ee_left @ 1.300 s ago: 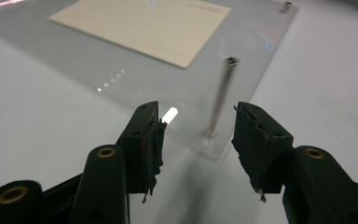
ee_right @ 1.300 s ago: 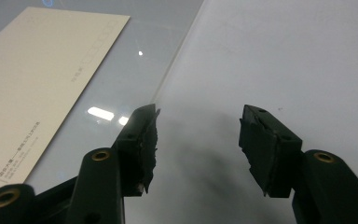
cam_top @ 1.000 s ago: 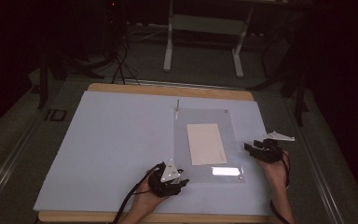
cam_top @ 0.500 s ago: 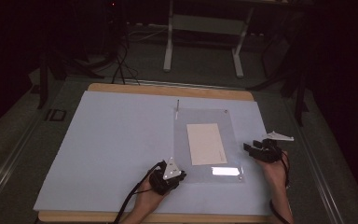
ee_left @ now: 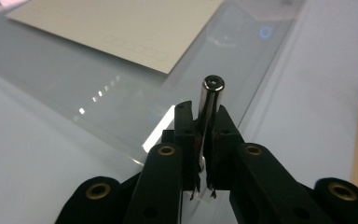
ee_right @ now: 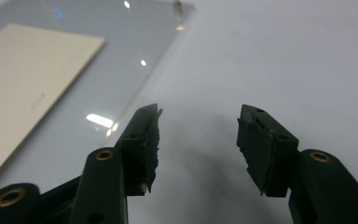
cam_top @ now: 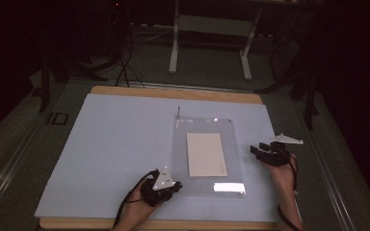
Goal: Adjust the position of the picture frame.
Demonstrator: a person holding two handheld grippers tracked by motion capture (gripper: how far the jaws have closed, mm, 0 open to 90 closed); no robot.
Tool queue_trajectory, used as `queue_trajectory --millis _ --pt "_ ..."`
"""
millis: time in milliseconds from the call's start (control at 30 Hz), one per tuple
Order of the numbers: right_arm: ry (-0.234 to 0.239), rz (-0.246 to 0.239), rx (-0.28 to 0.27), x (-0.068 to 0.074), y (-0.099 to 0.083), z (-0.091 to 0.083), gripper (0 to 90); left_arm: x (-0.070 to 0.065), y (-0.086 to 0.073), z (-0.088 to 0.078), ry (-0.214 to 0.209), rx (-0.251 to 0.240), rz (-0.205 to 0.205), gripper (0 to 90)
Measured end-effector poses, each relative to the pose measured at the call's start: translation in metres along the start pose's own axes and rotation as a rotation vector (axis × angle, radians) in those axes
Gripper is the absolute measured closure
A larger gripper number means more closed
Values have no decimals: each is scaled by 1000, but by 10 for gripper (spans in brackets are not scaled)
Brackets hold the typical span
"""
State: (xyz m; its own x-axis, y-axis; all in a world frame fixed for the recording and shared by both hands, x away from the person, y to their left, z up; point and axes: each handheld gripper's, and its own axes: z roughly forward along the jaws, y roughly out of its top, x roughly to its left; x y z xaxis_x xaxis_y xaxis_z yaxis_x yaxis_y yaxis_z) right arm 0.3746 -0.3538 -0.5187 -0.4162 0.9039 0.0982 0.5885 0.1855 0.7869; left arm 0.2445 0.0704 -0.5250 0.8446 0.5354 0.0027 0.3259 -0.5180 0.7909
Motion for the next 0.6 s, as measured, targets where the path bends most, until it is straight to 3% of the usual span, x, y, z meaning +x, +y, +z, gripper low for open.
queue_trajectory --millis 133,300,367,467,600 --pt "57 -68 -19 22 17 13 498 27 -22 -27 54 24 -37 847" --pt "120 -135 -21 55 41 39 510 66 -51 -53 192 41 -186 847" --pt "150 -168 -25 71 54 52 514 75 -59 -58 215 29 -241 847" --pt "206 -216 -27 96 73 76 520 74 -60 -57 231 21 -247 844" --pt "239 -253 -13 119 92 108 531 73 -61 -57 240 8 -256 843"
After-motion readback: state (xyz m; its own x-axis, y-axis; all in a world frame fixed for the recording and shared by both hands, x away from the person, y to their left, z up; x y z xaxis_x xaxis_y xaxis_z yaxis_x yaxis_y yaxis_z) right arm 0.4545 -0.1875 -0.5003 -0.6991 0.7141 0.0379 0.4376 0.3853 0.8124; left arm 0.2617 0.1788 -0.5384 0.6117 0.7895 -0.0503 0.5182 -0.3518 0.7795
